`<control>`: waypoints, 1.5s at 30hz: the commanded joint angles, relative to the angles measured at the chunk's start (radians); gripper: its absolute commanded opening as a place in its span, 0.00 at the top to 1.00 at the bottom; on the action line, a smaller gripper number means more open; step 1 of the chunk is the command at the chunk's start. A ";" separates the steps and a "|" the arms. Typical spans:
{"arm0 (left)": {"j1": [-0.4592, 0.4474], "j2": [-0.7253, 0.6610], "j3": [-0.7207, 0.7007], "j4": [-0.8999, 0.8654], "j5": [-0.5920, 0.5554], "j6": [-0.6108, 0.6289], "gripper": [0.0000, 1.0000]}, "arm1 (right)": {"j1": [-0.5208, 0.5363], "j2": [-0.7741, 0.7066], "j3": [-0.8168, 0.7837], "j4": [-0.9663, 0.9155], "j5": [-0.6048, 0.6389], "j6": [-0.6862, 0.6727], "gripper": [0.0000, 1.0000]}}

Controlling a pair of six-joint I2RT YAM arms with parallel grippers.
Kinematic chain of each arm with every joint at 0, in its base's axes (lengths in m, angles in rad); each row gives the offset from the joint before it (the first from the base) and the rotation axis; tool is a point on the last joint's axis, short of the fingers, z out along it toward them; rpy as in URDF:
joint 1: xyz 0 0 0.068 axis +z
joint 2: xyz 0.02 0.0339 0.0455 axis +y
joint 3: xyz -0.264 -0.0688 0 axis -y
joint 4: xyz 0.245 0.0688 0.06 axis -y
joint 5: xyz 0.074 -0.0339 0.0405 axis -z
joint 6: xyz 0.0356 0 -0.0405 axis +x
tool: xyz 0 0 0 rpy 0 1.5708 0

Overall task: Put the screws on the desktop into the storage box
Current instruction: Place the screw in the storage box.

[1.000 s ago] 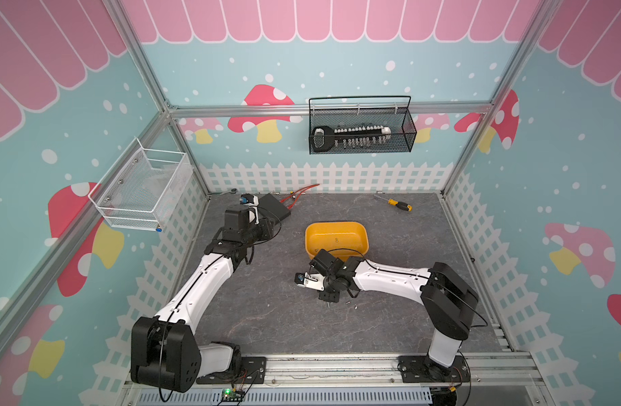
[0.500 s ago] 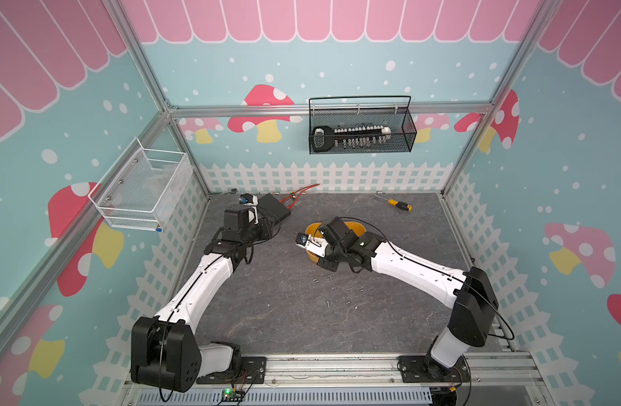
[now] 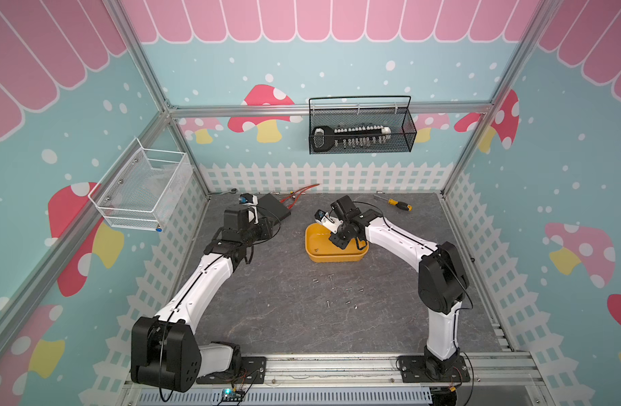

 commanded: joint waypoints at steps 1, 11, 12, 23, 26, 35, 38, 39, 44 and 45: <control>0.009 -0.001 -0.014 0.015 0.012 0.009 0.57 | -0.025 0.041 0.041 -0.048 -0.024 0.026 0.97; 0.011 0.001 -0.014 0.015 0.012 0.009 0.57 | -0.094 0.164 0.095 -0.071 -0.021 0.065 0.97; 0.011 0.002 -0.013 0.014 0.012 0.009 0.57 | -0.100 0.179 0.106 -0.081 -0.020 0.067 0.97; 0.012 0.005 -0.013 0.014 0.012 0.009 0.57 | -0.121 0.296 0.208 -0.118 0.001 0.073 0.93; 0.012 0.002 -0.012 0.015 0.011 0.009 0.57 | -0.124 0.302 0.213 -0.118 0.003 0.075 0.92; 0.014 0.003 -0.014 0.014 0.012 0.009 0.57 | -0.124 0.268 0.225 -0.116 0.046 0.080 0.71; 0.014 0.002 -0.013 0.014 0.014 0.010 0.57 | -0.124 0.218 0.229 -0.103 0.054 0.093 0.66; 0.013 -0.001 -0.014 0.014 0.016 0.011 0.57 | -0.123 0.196 0.228 -0.100 0.059 0.098 0.65; -0.022 -0.026 -0.012 0.013 0.040 0.034 0.57 | -0.122 -0.017 0.183 -0.025 0.101 0.164 0.61; -0.044 -0.027 -0.010 0.010 0.036 0.039 0.57 | -0.123 -0.071 0.156 0.006 0.113 0.177 0.60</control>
